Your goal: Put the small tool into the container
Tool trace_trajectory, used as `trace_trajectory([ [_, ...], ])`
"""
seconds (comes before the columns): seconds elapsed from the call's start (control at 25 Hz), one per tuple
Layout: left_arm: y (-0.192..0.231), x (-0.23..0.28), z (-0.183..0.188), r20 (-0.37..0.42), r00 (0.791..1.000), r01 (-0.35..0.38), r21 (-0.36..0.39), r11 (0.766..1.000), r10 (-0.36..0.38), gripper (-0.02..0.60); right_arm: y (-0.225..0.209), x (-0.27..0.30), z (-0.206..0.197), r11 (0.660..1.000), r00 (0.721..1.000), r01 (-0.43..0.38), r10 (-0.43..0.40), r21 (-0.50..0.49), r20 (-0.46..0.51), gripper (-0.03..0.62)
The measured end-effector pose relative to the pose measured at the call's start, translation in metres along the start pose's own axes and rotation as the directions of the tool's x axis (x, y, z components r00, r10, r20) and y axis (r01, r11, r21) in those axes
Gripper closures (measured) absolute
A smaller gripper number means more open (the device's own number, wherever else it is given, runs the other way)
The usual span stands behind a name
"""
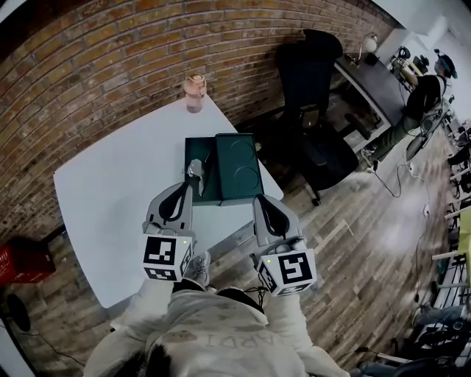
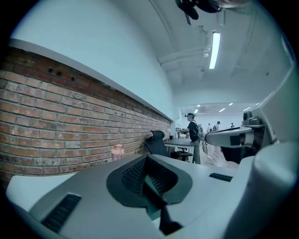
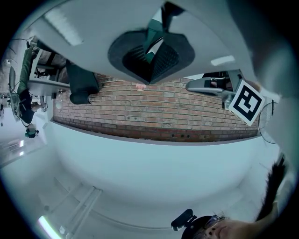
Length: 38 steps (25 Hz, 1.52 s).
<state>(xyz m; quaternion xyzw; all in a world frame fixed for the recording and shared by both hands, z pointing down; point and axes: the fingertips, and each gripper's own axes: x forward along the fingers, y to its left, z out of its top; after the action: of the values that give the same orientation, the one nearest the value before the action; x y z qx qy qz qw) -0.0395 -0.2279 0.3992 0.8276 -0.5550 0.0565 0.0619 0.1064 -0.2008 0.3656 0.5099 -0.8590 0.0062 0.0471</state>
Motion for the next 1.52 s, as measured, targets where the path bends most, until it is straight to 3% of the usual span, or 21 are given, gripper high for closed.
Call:
trace_trajectory([
  [0.88,-0.027,-0.106,0.043,0.131,0.991,0.028,0.007,1.0,-0.029,0.575,0.036,-0.069,0.031,1.0,0.997,0.022,-0.021,-0.019,0.079,0.583],
  [1.52,-0.038,-0.147,0.049,0.19,0.981,0.047,0.027,0.999,-0.051,0.575,0.062,-0.102,0.037,0.999,0.994,0.037,-0.033,-0.038,0.102,0.583],
])
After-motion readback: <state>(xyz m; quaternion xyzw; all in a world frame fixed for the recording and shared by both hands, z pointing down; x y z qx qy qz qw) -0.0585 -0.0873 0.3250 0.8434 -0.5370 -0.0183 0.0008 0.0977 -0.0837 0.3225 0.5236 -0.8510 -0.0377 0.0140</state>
